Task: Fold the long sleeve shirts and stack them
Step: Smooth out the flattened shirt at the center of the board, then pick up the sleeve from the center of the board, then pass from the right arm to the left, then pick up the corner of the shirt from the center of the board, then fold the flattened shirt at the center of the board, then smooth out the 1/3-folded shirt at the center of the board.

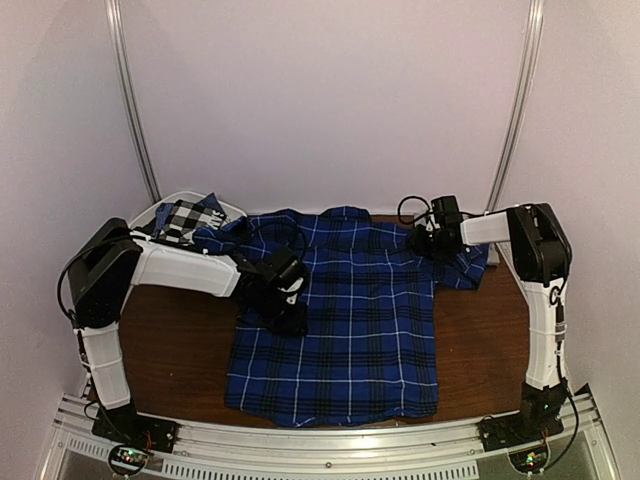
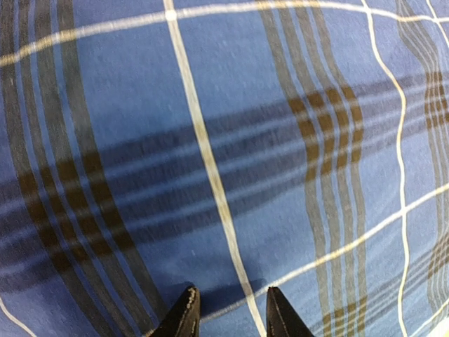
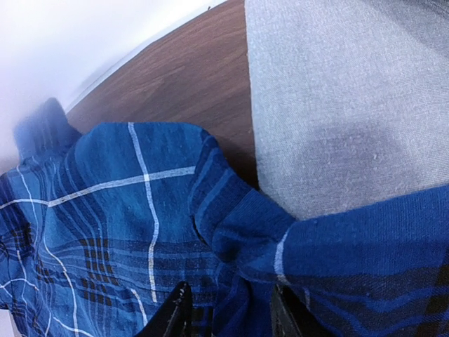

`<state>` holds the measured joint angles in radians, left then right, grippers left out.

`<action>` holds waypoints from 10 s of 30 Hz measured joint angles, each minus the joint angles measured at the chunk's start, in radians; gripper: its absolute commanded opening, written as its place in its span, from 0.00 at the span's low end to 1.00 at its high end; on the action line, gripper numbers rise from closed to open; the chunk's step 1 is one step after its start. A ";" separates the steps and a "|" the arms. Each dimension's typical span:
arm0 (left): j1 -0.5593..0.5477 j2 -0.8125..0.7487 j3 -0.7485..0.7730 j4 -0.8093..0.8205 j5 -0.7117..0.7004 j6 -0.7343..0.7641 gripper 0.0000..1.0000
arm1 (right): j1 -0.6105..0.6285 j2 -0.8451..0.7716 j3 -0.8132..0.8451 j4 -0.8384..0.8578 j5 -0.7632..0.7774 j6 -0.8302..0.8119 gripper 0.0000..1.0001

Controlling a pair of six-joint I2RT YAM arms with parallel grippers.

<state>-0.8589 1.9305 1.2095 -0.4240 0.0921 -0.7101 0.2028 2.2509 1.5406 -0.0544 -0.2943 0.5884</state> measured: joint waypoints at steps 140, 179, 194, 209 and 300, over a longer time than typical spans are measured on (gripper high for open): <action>-0.017 0.130 0.475 0.229 0.006 0.111 0.49 | 0.368 -0.557 -0.202 -0.043 -0.148 0.020 0.00; 0.216 -0.014 0.650 0.101 0.008 0.163 0.00 | 0.446 -1.156 -0.941 -0.362 0.142 0.146 0.47; 0.330 -0.085 0.596 0.048 -0.010 0.178 0.00 | 0.640 -1.165 -1.032 -0.386 0.145 0.275 0.42; 0.344 -0.085 0.596 0.048 -0.010 0.183 0.00 | 0.837 -1.198 -1.050 -0.436 0.140 0.417 0.09; 0.432 -0.299 0.250 0.119 -0.141 0.164 0.00 | 0.233 -0.455 -0.212 -0.195 0.129 -0.023 0.29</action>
<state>-0.4271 1.6314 1.4593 -0.3054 -0.0486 -0.5457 0.4358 1.7958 1.3289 -0.2489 -0.1658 0.5659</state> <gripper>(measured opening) 0.022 0.329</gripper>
